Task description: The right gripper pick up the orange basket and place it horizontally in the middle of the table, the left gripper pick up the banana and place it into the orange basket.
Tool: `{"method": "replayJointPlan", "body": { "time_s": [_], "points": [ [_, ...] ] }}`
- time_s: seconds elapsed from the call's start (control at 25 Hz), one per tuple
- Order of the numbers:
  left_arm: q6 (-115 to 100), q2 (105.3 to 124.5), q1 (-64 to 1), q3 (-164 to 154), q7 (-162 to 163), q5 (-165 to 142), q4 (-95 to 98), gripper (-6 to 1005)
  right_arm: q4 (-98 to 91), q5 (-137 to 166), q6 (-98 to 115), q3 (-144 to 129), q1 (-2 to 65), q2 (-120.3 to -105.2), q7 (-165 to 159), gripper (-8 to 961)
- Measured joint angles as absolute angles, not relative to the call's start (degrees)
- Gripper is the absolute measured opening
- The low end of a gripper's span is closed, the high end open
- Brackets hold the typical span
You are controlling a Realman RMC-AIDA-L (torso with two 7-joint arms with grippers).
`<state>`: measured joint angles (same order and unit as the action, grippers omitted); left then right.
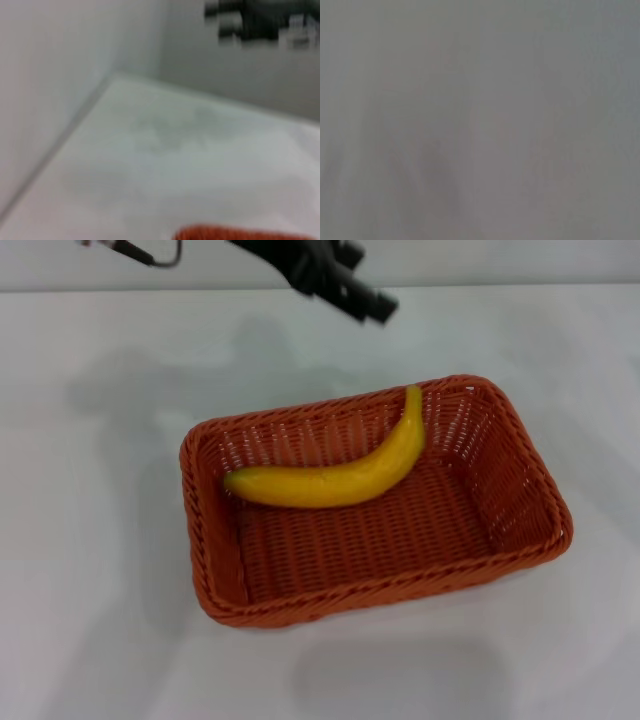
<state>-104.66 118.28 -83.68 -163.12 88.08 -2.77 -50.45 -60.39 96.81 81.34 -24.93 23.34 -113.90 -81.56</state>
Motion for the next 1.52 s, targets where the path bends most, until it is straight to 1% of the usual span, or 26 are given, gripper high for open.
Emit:
{"method": "replayJointPlan", "body": {
  "time_s": [0.04, 0.08, 0.24, 0.48, 0.56, 0.64, 0.68, 0.72, 0.84, 1.04, 1.08, 1.12, 1.36, 1.4, 1.48, 1.52],
  "points": [
    [-104.85, 118.26, -83.49, -163.13, 87.95, -2.42, -50.69, 893, -60.02, 96.01, 81.65, -24.82, 23.23, -114.02, -80.76, 575],
    [-106.53, 118.24, -81.80, -163.13, 87.07, 1.01, -52.59, 894, -59.40, 94.78, 82.11, -24.61, 23.02, -114.24, -79.59, 575],
    [-113.23, 118.10, -72.81, -163.12, 85.60, 18.44, -59.80, 894, -57.43, 91.06, 83.59, -24.68, 22.39, -114.28, -76.62, 575],
    [-115.94, 117.75, -57.17, -163.12, 86.62, 35.18, -65.44, 894, -55.47, 90.50, 83.97, -24.51, 22.33, -113.98, -76.74, 575],
    [-115.96, 117.95, -52.58, -163.13, 86.62, 39.53, -66.27, 894, -54.77, 90.46, 83.80, -24.44, 22.31, -114.15, -76.43, 575],
    [-115.57, 118.10, -45.89, -163.10, 86.58, 47.35, -66.31, 894, -53.52, 90.17, 83.36, -24.41, 22.33, -114.34, -75.70, 575],
    [-115.57, 118.10, -45.89, -163.10, 86.58, 47.35, -66.31, 894, -53.00, 90.07, 83.24, -24.40, 22.32, -114.36, -75.34, 575],
    [-114.31, 118.31, -40.38, -163.08, 86.51, 53.68, -65.04, 894, -52.29, 89.90, 83.16, -24.41, 22.33, -114.40, -74.80, 575],
    [-111.48, 118.75, -33.72, -163.04, 85.39, 60.89, -61.92, 894, -50.29, 89.24, 82.63, -24.29, 22.30, -114.58, -72.85, 575],
    [-106.15, 118.96, -26.71, -163.01, 79.40, 65.05, -53.64, 893, -44.81, 83.33, 81.30, -24.20, 21.80, -114.86, -66.58, 575],
    [-104.31, 119.04, -24.74, -162.98, 74.62, 66.36, -48.97, 893, -43.15, 81.18, 81.27, -24.21, 21.67, -114.87, -64.40, 575],
    [-104.31, 119.04, -24.74, -162.98, 74.62, 66.36, -48.97, 893, -41.92, 79.78, 81.26, -24.21, 21.53, -114.87, -62.77, 575],
    [-100.23, 119.27, -20.64, -162.94, 60.57, 72.20, -34.38, 893, -35.93, 73.73, 79.94, -24.23, 21.19, -114.83, -54.50, 575],
    [-99.90, 119.26, -20.01, -162.92, 56.95, 73.35, -31.46, 893, -35.11, 73.61, 79.69, -24.25, 21.24, -114.69, -53.94, 575],
    [-99.31, 119.27, -18.99, -162.88, 50.75, 75.43, -27.07, 893, -31.53, 73.26, 79.58, -24.26, 21.78, -113.44, -52.49, 575],
    [-99.04, 119.27, -18.58, -162.86, 48.12, 76.24, -25.14, 893, -30.54, 73.11, 79.58, -24.26, 21.95, -113.11, -52.11, 575]
  ]
}}
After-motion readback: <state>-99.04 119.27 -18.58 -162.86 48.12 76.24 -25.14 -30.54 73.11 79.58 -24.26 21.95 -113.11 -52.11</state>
